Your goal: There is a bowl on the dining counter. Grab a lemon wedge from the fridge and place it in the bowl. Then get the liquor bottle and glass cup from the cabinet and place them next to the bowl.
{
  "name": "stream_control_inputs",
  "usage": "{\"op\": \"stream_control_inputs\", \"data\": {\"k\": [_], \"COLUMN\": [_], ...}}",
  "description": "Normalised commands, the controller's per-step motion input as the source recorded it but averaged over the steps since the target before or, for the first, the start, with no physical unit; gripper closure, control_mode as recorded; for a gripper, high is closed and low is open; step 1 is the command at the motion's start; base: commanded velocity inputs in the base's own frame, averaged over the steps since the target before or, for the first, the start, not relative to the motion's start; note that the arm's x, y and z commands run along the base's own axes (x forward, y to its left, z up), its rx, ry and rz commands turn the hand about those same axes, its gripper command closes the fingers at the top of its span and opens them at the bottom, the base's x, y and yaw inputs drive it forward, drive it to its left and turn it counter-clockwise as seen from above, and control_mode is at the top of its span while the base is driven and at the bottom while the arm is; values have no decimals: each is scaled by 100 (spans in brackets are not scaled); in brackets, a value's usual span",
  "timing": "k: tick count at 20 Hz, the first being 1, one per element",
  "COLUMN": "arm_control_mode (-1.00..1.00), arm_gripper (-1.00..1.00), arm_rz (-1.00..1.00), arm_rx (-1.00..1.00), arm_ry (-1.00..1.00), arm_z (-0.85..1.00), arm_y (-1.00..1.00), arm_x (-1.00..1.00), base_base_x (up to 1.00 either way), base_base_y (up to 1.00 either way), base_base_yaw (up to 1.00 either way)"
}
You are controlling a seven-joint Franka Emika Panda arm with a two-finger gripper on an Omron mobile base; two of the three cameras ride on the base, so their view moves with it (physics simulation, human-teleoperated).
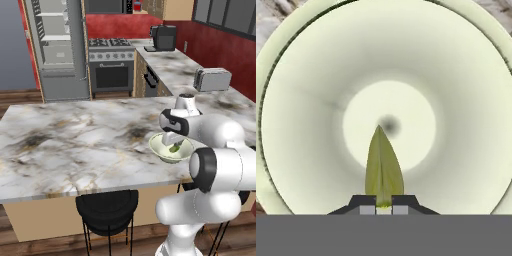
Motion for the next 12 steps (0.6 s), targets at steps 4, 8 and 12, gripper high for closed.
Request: {"op": "stream_control_inputs", "data": {"k": [4, 8, 12], "arm_control_mode": [-100, -100, -100], "arm_gripper": [100, 100, 100], "arm_rz": [0, 0, 0], "arm_rx": [0, 0, 0], "arm_ry": [0, 0, 0], "arm_z": [-12, -11, -7], "arm_y": [0, 0, 0], "arm_x": [0, 0, 1], "base_base_x": [0, 0, 0], "base_base_y": [0, 0, 0], "base_base_yaw": [0, 0, 0]}}
